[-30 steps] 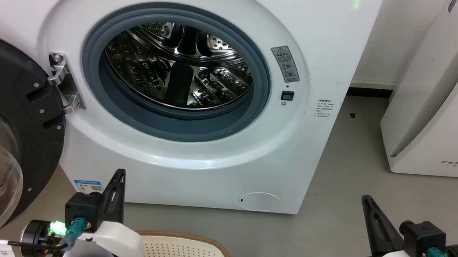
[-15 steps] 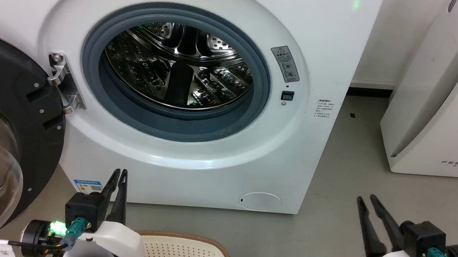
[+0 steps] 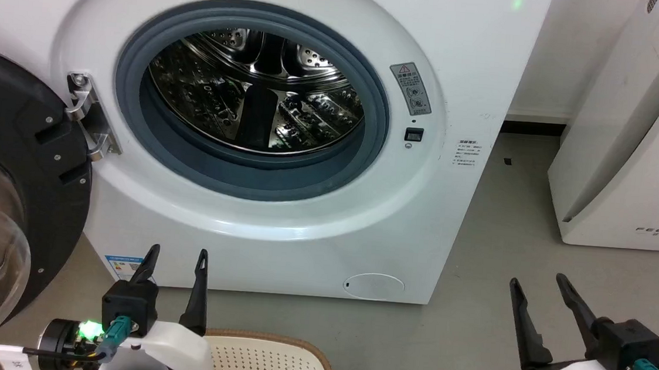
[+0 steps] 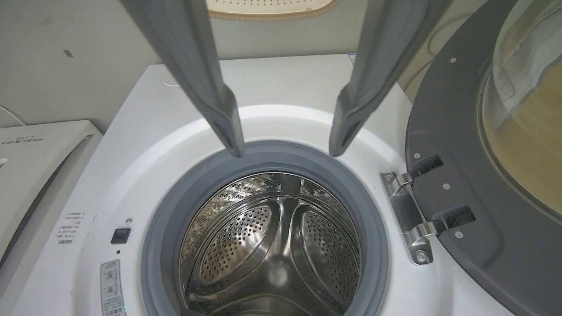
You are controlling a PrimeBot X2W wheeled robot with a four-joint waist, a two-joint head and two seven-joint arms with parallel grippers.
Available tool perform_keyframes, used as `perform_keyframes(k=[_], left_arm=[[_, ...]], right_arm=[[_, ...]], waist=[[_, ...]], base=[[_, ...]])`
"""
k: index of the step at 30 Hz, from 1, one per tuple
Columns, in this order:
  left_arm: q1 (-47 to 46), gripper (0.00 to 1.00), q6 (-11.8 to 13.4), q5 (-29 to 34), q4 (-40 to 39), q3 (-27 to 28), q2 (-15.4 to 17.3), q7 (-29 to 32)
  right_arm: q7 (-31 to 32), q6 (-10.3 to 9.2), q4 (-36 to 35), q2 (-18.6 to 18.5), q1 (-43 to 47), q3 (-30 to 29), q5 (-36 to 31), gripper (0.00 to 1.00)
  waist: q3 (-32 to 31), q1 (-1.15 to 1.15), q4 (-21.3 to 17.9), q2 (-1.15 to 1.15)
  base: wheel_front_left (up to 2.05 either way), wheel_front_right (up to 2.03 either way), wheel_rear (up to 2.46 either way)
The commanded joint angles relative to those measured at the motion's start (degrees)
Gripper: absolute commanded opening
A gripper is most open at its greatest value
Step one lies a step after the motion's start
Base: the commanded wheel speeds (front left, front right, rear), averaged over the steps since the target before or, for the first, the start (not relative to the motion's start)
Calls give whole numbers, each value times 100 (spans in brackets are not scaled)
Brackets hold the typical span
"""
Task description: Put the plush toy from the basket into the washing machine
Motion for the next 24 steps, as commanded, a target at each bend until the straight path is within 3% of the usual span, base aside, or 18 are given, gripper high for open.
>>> perform_keyframes(k=[1, 14, 24], left_arm=[[-87, 100, 22, -35, 65, -26, 4, -65], [-728, 100, -172, 0, 1467, -331, 108, -250], [-1145, 100, -253, -45, 2302, -466, 248, -40]], right_arm=[[-66, -1, -39, 0, 7, -23, 103, 100], [-268, -1, -152, 0, -170, -124, 551, 100], [-388, -2, -244, 0, -378, -201, 830, 100]], waist=[[15, 0, -3, 0], [506, 0, -197, 0], [1031, 0, -346, 0]], base=[[0, 0, 0], [0, 0, 0], [0, 0, 0]])
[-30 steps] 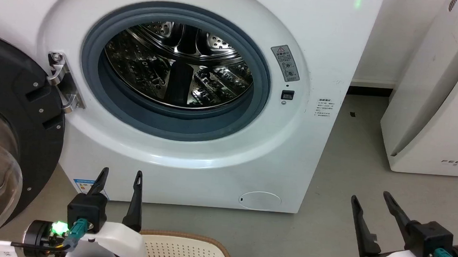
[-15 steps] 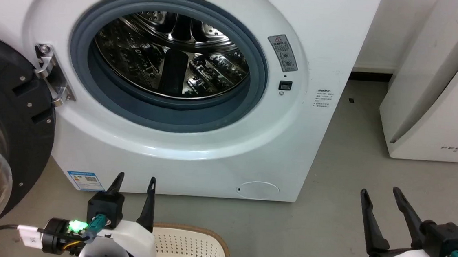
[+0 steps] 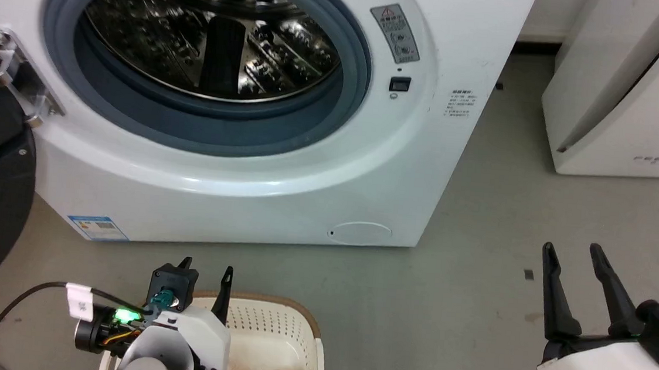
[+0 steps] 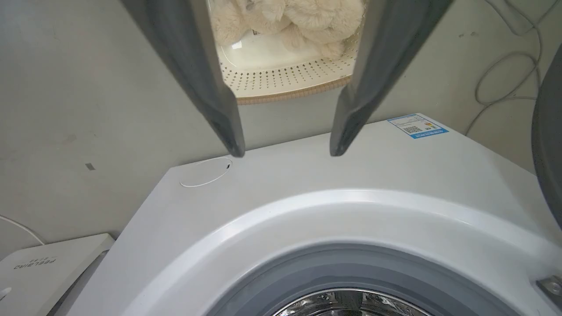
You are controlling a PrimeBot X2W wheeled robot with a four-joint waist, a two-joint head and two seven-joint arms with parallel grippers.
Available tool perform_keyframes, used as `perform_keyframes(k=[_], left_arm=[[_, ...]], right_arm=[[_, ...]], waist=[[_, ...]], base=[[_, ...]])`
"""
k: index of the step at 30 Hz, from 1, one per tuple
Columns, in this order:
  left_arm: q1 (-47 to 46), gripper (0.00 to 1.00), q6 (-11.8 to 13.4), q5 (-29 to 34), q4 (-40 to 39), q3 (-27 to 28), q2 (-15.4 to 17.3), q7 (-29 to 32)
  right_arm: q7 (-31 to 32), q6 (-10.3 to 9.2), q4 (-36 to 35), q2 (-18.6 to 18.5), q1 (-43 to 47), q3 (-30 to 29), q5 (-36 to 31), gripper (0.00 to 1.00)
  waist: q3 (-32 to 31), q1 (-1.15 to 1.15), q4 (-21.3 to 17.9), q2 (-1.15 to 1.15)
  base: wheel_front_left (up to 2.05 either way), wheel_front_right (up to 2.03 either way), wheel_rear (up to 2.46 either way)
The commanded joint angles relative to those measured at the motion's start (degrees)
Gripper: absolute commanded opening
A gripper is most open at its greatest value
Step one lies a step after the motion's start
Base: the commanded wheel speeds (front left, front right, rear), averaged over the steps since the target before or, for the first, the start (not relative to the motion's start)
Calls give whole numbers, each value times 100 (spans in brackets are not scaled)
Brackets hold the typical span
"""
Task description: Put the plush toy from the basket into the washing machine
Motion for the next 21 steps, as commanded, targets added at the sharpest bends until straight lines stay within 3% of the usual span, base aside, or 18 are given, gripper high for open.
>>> perform_keyframes(k=[1, 21], left_arm=[[-162, 100, -33, -50, 190, -51, 73, 53], [-1027, 100, -85, -65, 1512, -487, 525, 900]], right_arm=[[-70, -2, -61, 0, -148, -26, 103, 100], [-332, -3, -328, -1, -690, -138, 603, 100]], waist=[[182, -1, -57, 0], [1667, -1, -324, 0]], base=[[0, 0, 0], [0, 0, 0]])
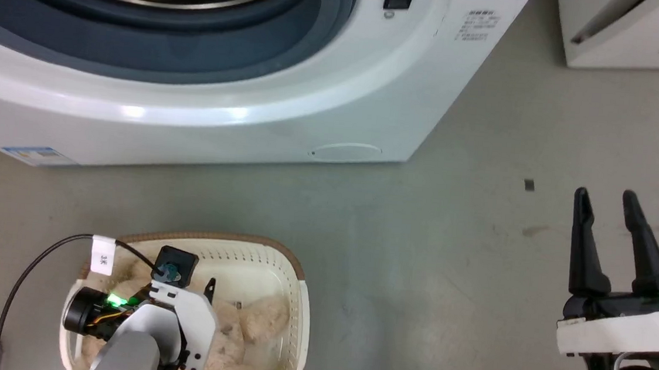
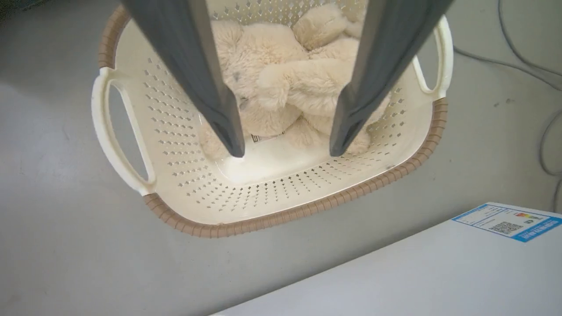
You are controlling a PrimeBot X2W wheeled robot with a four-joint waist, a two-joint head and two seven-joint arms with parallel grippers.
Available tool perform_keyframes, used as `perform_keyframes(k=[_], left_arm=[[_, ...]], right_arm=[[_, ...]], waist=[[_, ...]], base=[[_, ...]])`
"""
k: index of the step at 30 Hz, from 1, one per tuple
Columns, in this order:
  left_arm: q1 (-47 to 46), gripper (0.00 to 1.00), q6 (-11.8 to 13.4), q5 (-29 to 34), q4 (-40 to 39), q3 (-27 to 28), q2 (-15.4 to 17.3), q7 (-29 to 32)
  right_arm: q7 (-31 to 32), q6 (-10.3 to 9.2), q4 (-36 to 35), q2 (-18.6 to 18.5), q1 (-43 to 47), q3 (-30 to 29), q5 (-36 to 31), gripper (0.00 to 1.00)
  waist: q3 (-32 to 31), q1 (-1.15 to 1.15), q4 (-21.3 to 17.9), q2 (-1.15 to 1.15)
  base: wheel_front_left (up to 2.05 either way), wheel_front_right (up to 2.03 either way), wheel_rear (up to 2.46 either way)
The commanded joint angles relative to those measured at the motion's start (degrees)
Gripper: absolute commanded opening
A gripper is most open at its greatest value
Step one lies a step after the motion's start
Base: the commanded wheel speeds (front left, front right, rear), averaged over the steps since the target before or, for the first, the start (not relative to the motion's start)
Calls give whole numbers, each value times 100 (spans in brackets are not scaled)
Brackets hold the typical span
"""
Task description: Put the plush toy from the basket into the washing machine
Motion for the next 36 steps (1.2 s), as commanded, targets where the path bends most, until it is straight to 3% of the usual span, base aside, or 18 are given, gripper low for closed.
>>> perform_keyframes(k=[1, 36], left_arm=[[-188, 100, 7, -16, 194, -66, 76, 57], [-1700, 100, -129, -258, 2431, -947, 452, 275]], right_arm=[[-69, -2, -76, -1, -130, -29, 91, 100], [-522, -3, -538, -1, -857, -316, 784, 100]], waist=[[195, -1, -48, 0], [2201, -1, -193, 0]], base=[[0, 0, 0], [0, 0, 0]])
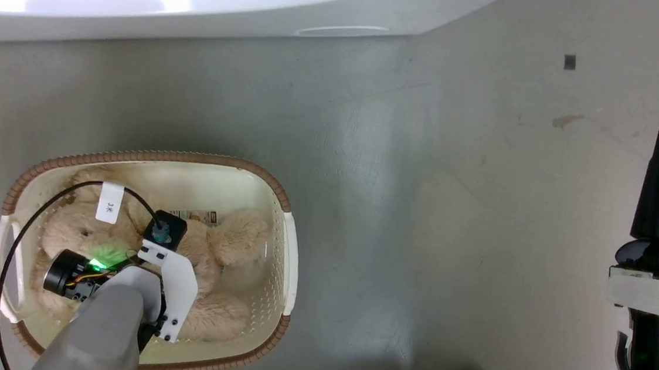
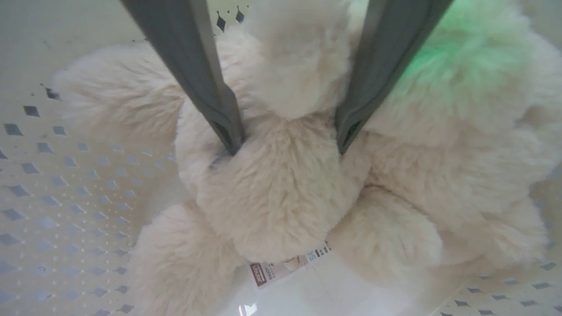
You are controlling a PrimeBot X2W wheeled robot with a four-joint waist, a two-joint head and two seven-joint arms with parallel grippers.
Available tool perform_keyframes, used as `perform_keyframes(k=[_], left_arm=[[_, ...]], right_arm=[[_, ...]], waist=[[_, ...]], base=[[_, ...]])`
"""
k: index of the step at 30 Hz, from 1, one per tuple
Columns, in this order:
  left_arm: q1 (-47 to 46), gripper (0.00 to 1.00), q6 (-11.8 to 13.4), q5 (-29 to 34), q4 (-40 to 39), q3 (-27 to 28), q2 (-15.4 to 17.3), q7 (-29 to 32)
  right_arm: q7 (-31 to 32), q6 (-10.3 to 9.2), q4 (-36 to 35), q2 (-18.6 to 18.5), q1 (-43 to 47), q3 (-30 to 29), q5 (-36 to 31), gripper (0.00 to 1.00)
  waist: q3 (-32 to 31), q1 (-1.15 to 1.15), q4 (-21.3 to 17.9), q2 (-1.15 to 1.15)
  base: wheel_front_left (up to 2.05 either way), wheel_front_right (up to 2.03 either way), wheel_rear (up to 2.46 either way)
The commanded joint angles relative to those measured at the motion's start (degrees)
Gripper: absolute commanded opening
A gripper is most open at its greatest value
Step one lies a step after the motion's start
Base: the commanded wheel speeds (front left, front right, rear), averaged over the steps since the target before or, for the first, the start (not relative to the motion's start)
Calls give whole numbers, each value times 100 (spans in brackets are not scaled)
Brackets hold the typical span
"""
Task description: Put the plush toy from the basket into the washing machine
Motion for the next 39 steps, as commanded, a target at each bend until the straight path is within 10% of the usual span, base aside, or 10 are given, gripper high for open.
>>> perform_keyframes(k=[1, 4, 6, 20, 39], left_arm=[[-151, 100, -26, -44, 192, -62, 62, 39], [-240, 100, -41, -88, 369, -128, 66, 73], [-294, 0, -56, -95, 487, -196, 68, 45], [-505, 0, -250, -407, 1309, -497, -117, -633], [225, 0, -424, -647, 1386, -1014, -674, -1804]], right_arm=[[-76, -3, -55, -2, -148, -34, 78, 100], [-112, -4, -62, -2, -213, -63, 137, 100], [-136, -4, -64, -2, -247, -82, 176, 100], [-303, -4, 59, -3, -305, -199, 499, 100], [-318, -4, 606, -3, 647, -390, 313, 100]], waist=[[98, -1, -23, 0], [178, -1, -38, 0], [200, -1, -45, 0], [-214, -1, -70, 0], [-2325, -1, 502, 0]], base=[[0, 0, 0], [0, 0, 0], [0, 0, 0], [0, 0, 0], [0, 0, 0]])
